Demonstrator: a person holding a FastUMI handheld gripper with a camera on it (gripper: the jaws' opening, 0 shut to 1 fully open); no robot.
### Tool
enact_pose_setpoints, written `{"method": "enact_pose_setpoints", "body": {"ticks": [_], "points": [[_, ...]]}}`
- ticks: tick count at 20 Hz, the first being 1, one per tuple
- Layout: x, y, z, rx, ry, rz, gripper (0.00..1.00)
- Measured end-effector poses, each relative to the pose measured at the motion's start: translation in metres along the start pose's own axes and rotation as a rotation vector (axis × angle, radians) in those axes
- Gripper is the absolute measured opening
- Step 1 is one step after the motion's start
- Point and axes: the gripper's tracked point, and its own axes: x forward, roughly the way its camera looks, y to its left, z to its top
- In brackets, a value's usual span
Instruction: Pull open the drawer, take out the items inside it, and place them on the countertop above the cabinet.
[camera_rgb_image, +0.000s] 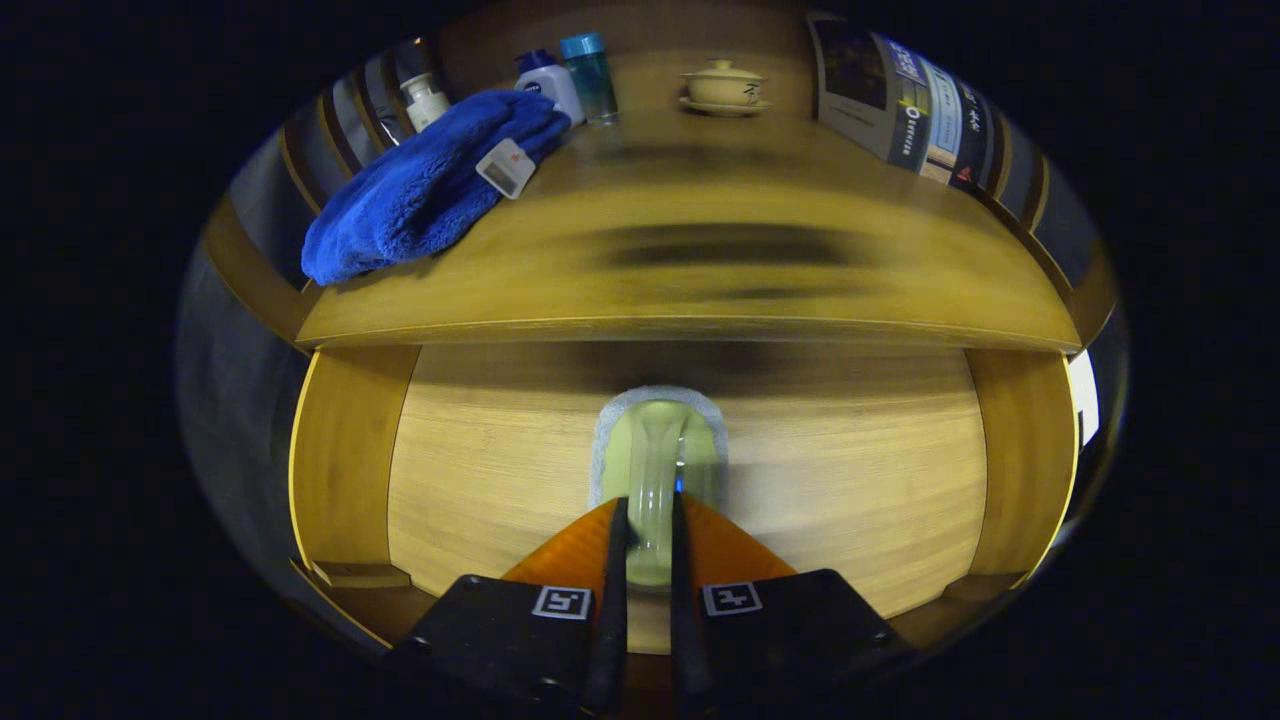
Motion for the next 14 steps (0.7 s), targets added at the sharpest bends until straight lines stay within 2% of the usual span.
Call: {"method": "enact_pose_setpoints", "body": {"ticks": [4,9,11,14], "points": [[-0.047,0.016,0.022,0.015,-0.175,0.169,0.27],[-0.157,0.026,0.089,0.003,-0.493,0.27,0.27],[-0.188,0.027,0.125,-0.049,-0.637,0.239,0.26],[-0.202,0.03,0.157,-0.07,-0.71,0.201,0.26]]}}
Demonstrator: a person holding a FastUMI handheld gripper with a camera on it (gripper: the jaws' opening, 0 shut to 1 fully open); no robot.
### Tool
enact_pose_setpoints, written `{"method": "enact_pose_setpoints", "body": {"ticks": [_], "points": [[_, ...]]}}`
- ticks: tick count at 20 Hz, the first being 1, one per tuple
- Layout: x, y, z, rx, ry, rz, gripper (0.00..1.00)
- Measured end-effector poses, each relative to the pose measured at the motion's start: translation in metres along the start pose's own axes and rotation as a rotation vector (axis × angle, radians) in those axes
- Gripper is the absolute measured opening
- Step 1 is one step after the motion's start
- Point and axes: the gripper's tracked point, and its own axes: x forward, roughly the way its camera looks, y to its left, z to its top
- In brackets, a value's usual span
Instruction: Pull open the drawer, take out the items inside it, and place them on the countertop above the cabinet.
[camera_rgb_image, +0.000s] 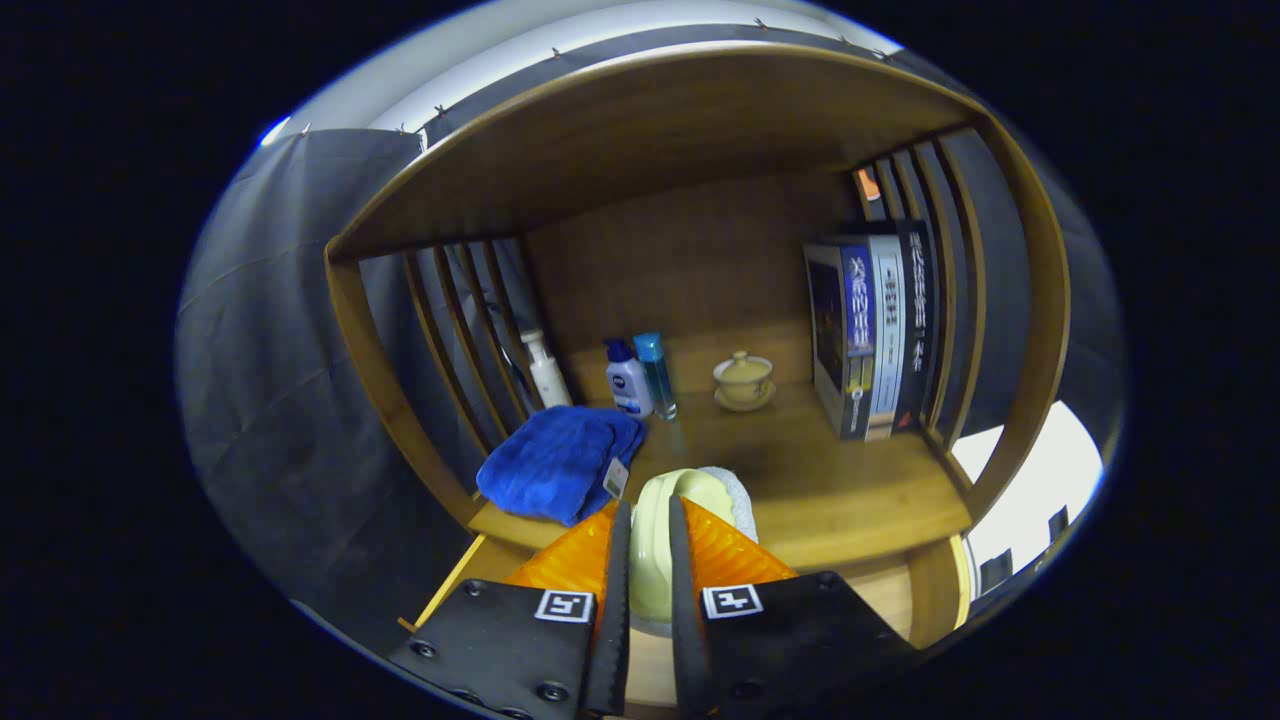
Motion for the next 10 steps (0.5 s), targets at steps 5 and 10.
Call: {"method": "enact_pose_setpoints", "body": {"ticks": [5,10], "points": [[0.061,-0.007,0.005,-0.027,-0.009,-0.07,0.26],[0.112,-0.027,-0.03,0.037,0.058,-0.107,0.26]]}}
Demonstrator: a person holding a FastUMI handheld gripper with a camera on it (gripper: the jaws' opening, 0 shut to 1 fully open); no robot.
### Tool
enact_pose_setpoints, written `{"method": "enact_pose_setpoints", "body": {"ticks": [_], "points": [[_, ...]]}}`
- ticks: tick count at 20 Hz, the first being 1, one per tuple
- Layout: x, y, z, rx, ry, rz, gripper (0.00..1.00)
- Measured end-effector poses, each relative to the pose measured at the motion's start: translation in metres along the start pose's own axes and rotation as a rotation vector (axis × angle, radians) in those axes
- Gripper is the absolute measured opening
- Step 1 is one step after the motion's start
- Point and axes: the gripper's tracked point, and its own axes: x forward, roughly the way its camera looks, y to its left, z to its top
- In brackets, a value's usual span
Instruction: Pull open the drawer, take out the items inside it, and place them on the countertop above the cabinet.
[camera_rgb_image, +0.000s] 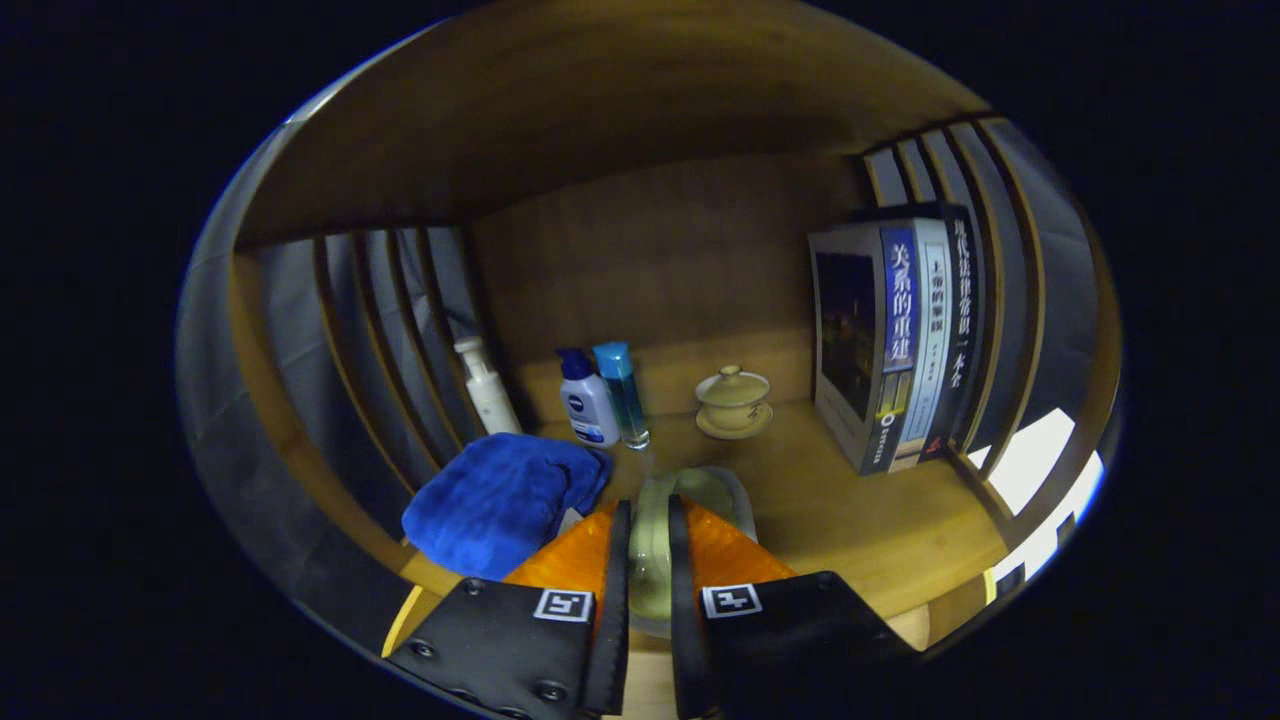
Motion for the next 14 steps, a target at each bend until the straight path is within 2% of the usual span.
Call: {"method": "enact_pose_setpoints", "body": {"ticks": [3,10,14], "points": [[0.019,-0.006,-0.018,0.046,0.039,-0.009,0.26],[0.029,-0.015,-0.024,0.006,0.0,-0.055,0.27],[0.03,-0.017,-0.029,0.003,0.025,-0.063,0.31]]}}
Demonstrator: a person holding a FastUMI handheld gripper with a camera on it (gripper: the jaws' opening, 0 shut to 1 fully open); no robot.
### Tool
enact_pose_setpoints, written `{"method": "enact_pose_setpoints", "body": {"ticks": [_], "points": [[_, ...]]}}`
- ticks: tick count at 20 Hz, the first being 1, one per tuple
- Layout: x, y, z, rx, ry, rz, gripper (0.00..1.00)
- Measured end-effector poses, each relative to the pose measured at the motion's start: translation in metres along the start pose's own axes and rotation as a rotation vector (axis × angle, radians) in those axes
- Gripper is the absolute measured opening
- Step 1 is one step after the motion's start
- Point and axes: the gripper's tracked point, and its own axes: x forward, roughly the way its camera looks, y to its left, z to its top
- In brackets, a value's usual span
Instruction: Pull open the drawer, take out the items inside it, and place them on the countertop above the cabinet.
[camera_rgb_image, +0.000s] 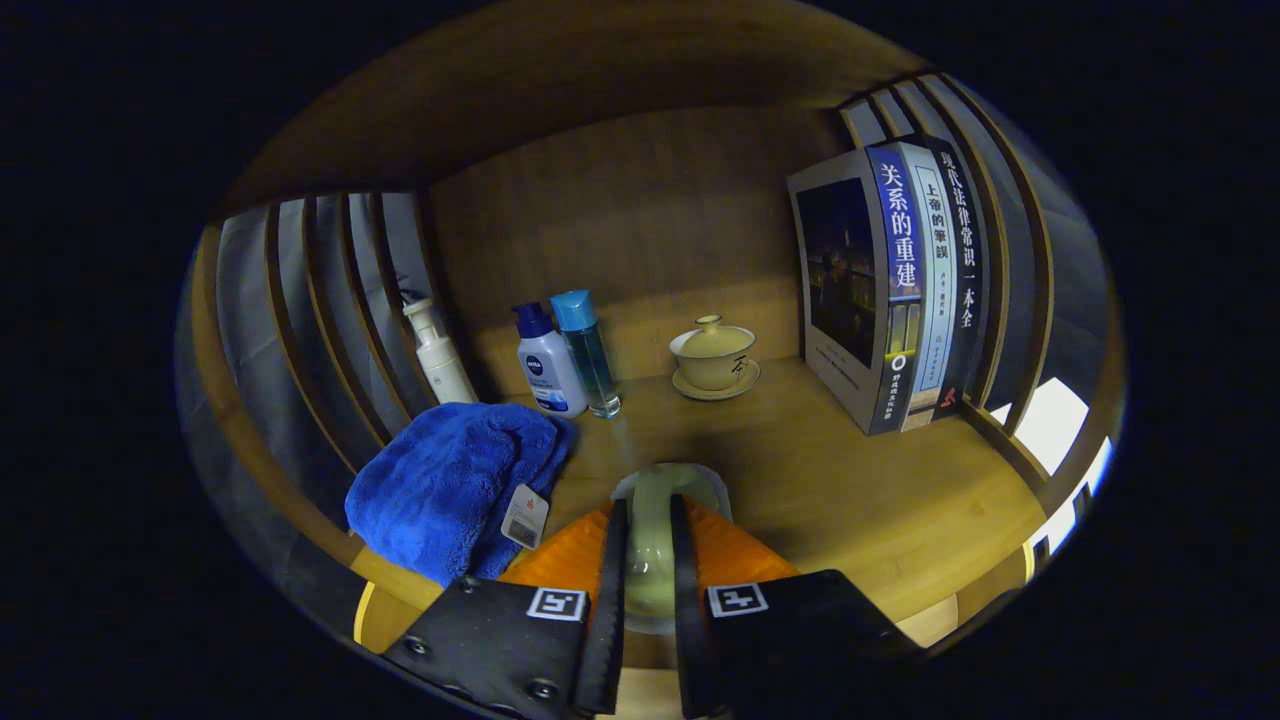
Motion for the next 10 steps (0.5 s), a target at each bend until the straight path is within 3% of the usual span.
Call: {"method": "enact_pose_setpoints", "body": {"ticks": [4,7,10], "points": [[0.002,0.0,-0.005,-0.027,0.005,-0.015,0.83],[-0.003,0.004,0.0,-0.032,-0.016,-0.024,0.98],[-0.017,0.006,0.011,-0.056,-0.037,-0.042,0.99]]}}
